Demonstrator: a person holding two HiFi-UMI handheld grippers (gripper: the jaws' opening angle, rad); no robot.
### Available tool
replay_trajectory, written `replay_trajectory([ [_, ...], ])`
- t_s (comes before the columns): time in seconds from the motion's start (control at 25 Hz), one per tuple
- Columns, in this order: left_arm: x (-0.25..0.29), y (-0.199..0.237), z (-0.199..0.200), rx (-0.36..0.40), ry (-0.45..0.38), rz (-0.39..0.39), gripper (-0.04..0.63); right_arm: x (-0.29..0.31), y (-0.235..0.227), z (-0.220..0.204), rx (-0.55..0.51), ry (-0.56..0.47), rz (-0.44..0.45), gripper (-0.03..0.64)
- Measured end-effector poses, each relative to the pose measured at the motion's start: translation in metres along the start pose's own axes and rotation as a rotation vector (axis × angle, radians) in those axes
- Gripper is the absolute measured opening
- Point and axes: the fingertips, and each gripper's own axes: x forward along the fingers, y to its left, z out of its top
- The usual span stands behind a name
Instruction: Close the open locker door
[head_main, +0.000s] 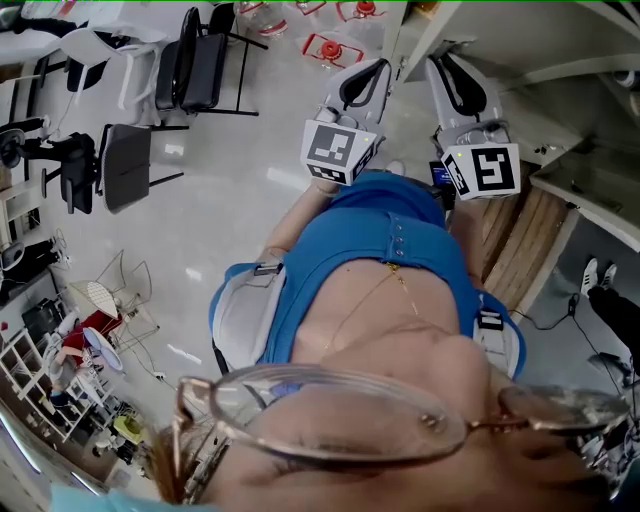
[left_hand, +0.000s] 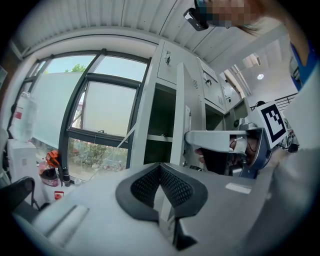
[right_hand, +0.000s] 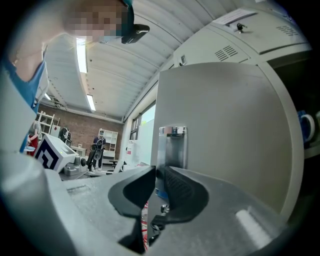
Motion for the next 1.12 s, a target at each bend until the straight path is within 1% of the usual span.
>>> replay_trajectory([
  [0.2,0.005,0.018,0.003,0.022,-0.015,0.001,0.0,0.018,-0.005,0.0,-0.008,0.007,-0.03,0.049],
  [0.36,0.014,0.022,0.008,0.001,-0.016,-0.025,-0.001,0.03,-0.012,-0.001,-0.013,0.01,-0.048,0.048],
  [0.56,0.022,0.03,0.011,-0.002,-0.018,-0.046,-0.002,0.046,-0.02,-0.002,0.0,0.007,-0.086,0.044],
  [0.76,0.03,0.044,0.013,0.022,-0.021,-0.054,0.0,0.06,-0.032,-0.001,0.014,-0.001,-0.122,0.041],
  [0.92,0.037,0.049,0.013,0.0,-0.012,-0.082,0.0,0.069,-0.04,-0.005,0.038,-0.019,-0.163,0.038],
  [1.12,0.045,0.058,0.014,0.011,-0.011,-0.111,0.0,0.081,-0.049,-0.005,0.055,-0.03,-0.216,0.037],
])
